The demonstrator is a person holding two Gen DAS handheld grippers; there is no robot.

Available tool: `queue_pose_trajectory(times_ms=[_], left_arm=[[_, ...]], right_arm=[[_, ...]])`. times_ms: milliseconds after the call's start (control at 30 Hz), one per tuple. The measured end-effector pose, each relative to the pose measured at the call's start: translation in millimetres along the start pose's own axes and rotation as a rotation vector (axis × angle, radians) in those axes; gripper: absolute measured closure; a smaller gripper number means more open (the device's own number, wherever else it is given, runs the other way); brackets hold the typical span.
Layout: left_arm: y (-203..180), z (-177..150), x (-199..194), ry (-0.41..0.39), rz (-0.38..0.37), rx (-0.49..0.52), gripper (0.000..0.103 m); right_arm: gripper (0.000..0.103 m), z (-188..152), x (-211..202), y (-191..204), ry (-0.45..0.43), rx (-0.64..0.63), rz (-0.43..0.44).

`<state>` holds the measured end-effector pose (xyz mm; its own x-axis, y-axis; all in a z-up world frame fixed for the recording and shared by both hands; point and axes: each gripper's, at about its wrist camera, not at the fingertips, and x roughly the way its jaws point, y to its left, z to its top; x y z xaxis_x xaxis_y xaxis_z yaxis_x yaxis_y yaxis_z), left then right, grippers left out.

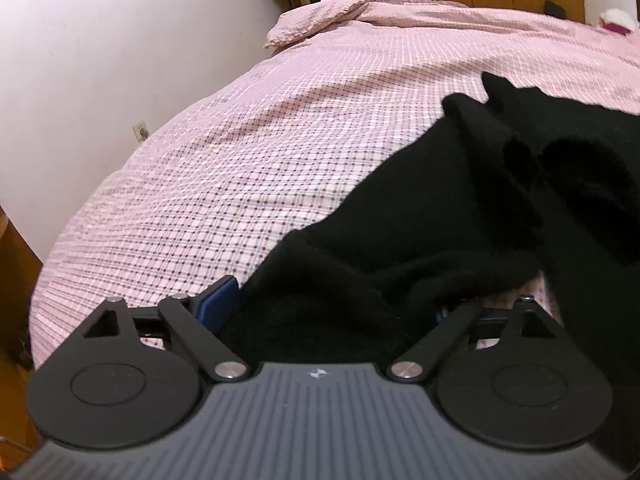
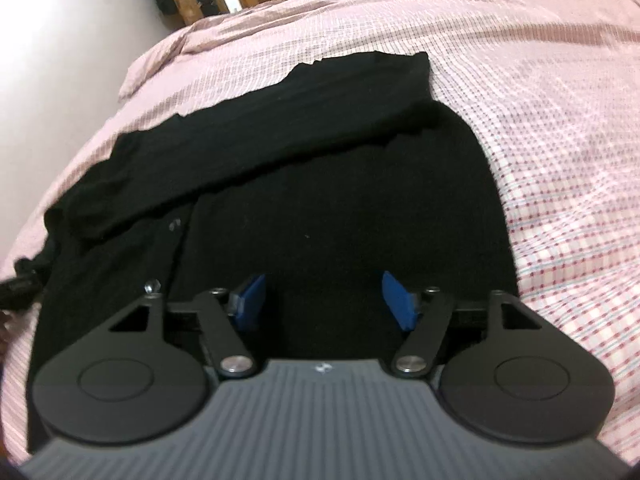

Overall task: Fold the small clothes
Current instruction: 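Lift the sleeve with the left gripper, fold it across the body, open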

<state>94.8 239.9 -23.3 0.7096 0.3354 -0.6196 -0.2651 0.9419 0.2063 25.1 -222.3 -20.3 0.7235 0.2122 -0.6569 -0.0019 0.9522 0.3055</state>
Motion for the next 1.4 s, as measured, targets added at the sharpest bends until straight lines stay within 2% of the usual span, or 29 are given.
queue_pose_trajectory(times_ms=[67,167,267,333,433,533,633,733,800,933,1067,1233,1400], left_arm=[[3,1,3,-0.001,-0.012,-0.022,0.009],[6,2,4,-0.01,-0.026,-0.04,0.012],[6,3,-1,-0.031,-0.06,-0.045,0.037],[7,3,-4,-0.042,-0.083,-0.057,0.058],[14,5,-7,-0.055,-0.091,-0.111,0.072],[31,8,-15,-0.096,-0.092,-0.25,0.079],[48,12,-28,-0.162,-0.069,-0.356,0.082],[58,22,-44,-0.239,-0.037,-0.393,0.084],[62,31,-54,-0.283,-0.043,-0.413,0.084],[59,54,-74,-0.347,-0.122,-0.42,0.084],[39,78,-88,-0.389,-0.215,-0.404,0.084],[-5,107,-106,-0.438,-0.326,-0.321,0.084],[-70,120,-114,-0.425,-0.436,-0.204,0.084]], right_arm=[[0.026,1,3,4,0.01,-0.023,0.002],[0.023,2,6,11,0.023,-0.058,-0.015],[0.023,4,6,14,0.03,-0.065,-0.032],[0.023,6,5,15,0.034,-0.058,-0.037],[0.023,8,4,15,0.039,-0.032,-0.036],[0.024,11,1,12,0.043,0.014,-0.031],[0.024,13,-4,10,0.042,0.054,-0.006],[0.025,14,-8,11,0.031,0.059,0.015],[0.025,16,-10,12,0.018,0.062,0.021],[0.025,16,-11,9,0.017,0.083,0.031],[0.025,17,-12,7,0.01,0.089,0.034],[0.025,17,-17,8,-0.004,0.081,0.049],[0.025,18,-20,5,-0.02,0.078,0.05]])
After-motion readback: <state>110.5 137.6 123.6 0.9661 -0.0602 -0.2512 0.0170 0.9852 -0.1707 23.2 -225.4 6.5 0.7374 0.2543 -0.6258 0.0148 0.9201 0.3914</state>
